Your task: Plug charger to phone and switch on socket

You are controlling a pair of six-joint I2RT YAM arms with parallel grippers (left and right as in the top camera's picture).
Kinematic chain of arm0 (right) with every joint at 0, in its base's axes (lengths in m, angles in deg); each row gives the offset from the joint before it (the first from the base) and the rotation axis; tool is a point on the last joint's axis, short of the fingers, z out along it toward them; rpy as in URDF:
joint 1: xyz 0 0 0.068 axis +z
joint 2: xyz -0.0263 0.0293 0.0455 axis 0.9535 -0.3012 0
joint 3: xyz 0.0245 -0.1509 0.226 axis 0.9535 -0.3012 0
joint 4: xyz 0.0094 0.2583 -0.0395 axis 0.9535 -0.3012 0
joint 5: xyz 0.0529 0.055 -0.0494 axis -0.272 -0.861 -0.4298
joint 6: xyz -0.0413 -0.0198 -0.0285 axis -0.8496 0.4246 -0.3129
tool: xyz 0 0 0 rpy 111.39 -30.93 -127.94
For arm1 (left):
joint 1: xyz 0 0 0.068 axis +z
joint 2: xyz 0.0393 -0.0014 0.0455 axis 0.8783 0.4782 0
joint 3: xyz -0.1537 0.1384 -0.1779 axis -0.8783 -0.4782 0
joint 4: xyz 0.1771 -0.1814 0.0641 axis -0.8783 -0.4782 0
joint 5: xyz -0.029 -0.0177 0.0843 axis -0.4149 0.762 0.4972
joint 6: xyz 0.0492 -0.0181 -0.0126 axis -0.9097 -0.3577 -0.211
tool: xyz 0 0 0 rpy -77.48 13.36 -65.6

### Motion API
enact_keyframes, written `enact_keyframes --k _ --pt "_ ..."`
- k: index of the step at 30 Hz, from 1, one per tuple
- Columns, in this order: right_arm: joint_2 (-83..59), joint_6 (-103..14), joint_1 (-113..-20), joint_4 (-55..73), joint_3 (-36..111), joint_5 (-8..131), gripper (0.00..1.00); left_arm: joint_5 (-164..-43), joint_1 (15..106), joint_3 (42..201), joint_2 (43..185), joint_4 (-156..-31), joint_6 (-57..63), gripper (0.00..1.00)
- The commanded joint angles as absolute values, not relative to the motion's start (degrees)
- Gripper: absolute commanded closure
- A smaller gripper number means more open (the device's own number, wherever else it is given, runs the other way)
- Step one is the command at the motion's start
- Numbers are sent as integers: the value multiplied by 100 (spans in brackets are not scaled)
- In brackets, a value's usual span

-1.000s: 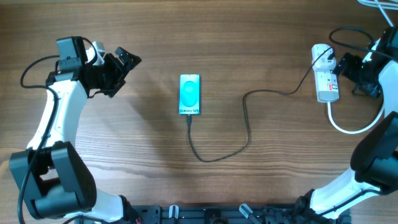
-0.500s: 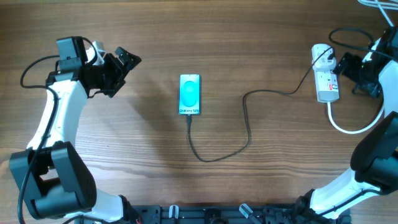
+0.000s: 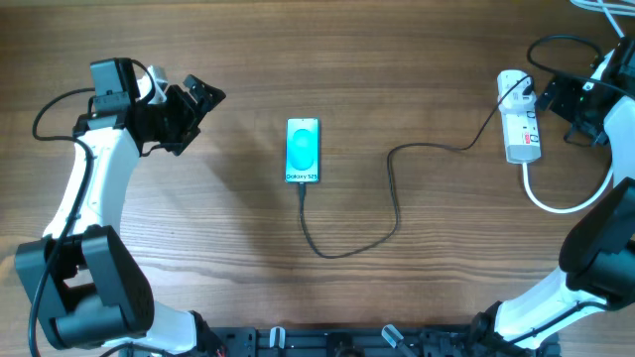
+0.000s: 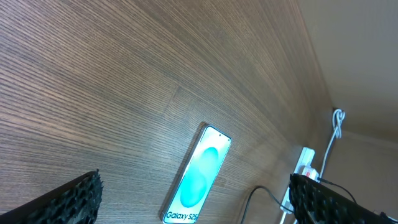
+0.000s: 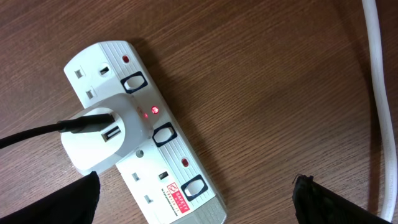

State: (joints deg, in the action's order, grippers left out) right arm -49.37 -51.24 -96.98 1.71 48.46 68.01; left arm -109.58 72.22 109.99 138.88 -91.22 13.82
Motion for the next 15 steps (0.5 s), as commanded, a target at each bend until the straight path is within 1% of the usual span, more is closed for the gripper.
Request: enact_keyframes --k 1,15 --pt "-4854 -5213 -9685 199 4932 6707 0 -10903 7253 10996 13816 -9119 1295 0" --pt "-4854 -5213 -9685 197 4932 6709 0 -10903 7253 10996 13816 -9119 1295 0"
